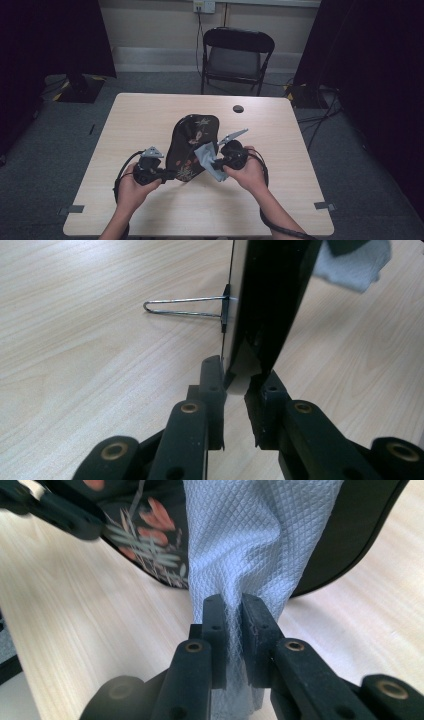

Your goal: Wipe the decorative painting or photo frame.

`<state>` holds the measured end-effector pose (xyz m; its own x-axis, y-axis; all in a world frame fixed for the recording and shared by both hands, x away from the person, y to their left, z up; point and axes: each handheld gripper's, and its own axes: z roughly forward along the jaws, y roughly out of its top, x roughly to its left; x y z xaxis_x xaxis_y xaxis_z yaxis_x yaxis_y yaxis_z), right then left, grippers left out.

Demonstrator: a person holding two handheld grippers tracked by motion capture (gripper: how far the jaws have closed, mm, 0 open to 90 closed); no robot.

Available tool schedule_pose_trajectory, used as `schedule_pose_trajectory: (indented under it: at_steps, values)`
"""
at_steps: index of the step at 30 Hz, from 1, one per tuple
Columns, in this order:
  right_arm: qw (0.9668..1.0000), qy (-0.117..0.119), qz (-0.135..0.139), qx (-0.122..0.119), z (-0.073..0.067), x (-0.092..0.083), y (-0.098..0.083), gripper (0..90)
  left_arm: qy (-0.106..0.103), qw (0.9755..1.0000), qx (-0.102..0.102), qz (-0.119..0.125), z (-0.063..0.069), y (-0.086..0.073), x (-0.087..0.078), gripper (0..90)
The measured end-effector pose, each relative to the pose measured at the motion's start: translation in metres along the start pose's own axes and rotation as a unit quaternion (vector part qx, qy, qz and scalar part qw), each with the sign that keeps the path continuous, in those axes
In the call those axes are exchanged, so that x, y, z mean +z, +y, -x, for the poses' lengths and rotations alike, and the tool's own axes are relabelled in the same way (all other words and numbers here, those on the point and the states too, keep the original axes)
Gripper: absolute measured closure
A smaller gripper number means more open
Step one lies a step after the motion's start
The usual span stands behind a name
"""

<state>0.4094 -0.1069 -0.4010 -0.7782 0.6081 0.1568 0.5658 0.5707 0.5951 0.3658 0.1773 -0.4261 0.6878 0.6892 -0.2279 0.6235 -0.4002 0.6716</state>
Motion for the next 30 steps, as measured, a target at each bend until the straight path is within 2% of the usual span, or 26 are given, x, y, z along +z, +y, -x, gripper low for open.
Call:
schedule_pose_trajectory:
  at_steps: [13,18,24,30]
  values:
    - [0.9988,0.006,-0.043,0.020,0.004,0.040,-0.036,82.3,0.000,1.0000,-0.001,0.000,0.000,0.000,0.000,78.5]
    - [0.9984,0.009,-0.050,0.025,0.004,0.049,-0.044,82.2,0.001,1.0000,0.000,0.000,0.001,0.000,0.000,78.5]
    - [0.9985,0.010,-0.047,0.025,0.003,0.045,-0.045,82.2,0.001,1.0000,-0.001,0.000,0.001,0.000,0.000,78.5]
    - [0.9994,0.002,-0.033,0.009,0.002,0.021,-0.036,82.3,0.001,1.0000,-0.003,0.002,0.001,0.000,0.000,78.5]
